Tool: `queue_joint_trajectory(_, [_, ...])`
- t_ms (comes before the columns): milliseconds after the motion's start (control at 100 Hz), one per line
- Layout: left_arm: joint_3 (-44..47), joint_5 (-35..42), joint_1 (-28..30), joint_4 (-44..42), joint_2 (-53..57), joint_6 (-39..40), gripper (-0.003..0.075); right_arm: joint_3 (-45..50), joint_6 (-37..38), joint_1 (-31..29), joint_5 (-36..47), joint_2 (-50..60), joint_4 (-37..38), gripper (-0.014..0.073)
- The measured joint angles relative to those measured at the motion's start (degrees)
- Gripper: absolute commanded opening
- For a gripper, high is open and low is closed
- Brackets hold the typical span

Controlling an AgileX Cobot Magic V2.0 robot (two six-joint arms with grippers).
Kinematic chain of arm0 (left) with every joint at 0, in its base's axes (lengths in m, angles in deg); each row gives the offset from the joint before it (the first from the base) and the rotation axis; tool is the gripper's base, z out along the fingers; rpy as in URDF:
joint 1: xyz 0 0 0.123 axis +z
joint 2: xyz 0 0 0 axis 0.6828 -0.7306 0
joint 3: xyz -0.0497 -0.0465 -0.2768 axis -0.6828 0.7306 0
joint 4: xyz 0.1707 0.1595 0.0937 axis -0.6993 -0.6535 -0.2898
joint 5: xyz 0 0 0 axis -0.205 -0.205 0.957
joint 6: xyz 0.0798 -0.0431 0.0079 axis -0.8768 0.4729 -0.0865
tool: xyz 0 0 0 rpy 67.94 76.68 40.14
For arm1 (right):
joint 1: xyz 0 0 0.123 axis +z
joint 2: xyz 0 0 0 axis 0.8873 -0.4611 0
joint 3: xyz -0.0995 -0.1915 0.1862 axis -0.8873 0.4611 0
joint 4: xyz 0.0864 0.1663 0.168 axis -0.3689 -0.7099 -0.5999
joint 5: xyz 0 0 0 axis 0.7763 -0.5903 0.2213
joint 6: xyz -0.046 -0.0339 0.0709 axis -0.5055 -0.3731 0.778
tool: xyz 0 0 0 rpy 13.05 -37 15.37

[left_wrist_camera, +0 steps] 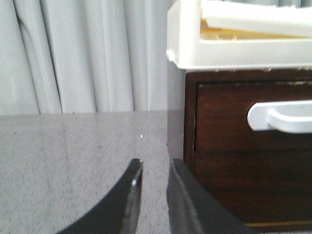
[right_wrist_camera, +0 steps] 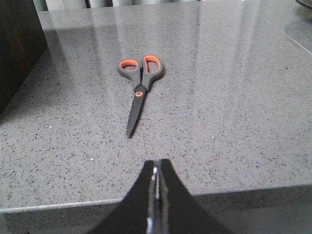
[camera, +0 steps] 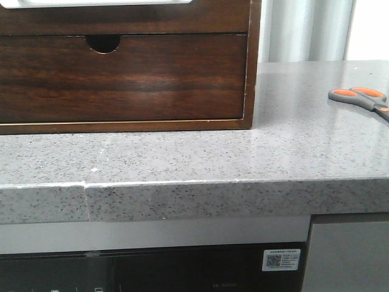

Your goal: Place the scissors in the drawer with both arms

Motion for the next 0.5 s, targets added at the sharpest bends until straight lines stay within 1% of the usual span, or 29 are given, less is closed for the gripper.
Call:
queue_joint_trajectory(70, [0.0,2.1,0.0,-0.5,-0.7,0.0,0.0251,0.0,0.0,0.0,0.0,0.0,0.0,-0.0106])
queue_joint_trajectory(130, [0.0,3.4,0.0,-3.6,-1.6,0.0,0.026,0.0,0.3,0.0,0.0,0.0,0.0,-0.0106])
queue_joint_trajectory(300, [-2.5,6.0,0.0,-19.6,-6.0,0.0,0.026,0.0,0.3,0.0,0.0,0.0,0.0,-0.0106])
queue_joint_trajectory(400, [-4.3,9.2,0.0,-28.0,-10.3,-0.1,0.0262,0.0,0.0,0.0,0.0,0.0,0.0,-0.0106])
queue_joint_trajectory(460, [-5.0,12.6,0.0,-32.7,-12.9,-0.1,0.0291,0.0,0.0,0.0,0.0,0.0,0.0,-0.0106])
queue_joint_trajectory(500, [-5.5,15.4,-0.1,-36.2,-14.9,-0.1,0.0328,0.0,0.0,0.0,0.0,0.0,0.0,-0.0106])
